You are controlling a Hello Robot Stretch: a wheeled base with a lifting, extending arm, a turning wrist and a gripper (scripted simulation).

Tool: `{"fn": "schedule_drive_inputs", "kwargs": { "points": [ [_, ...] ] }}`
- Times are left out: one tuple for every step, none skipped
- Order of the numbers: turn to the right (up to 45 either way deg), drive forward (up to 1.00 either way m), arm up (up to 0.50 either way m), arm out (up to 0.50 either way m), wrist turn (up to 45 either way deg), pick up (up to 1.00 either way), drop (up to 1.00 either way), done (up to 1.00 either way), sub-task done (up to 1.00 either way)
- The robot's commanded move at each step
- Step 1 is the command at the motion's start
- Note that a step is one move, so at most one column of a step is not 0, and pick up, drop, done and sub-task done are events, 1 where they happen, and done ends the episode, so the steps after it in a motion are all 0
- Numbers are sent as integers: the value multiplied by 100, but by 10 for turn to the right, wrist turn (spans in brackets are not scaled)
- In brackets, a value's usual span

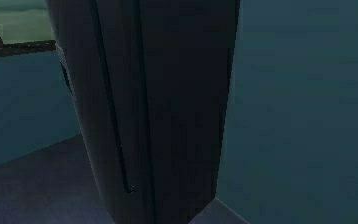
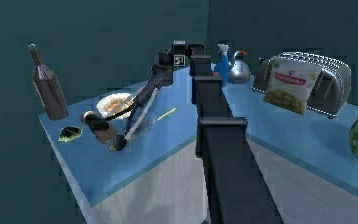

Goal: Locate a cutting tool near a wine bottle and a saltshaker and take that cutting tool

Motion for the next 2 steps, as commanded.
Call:
{"fn": "schedule_drive_inputs", "kwargs": {
  "points": [
    [0,0,0,0,450,0,0,0,0],
    [0,0,0,0,150,0,0,0,0]
  ]
}}
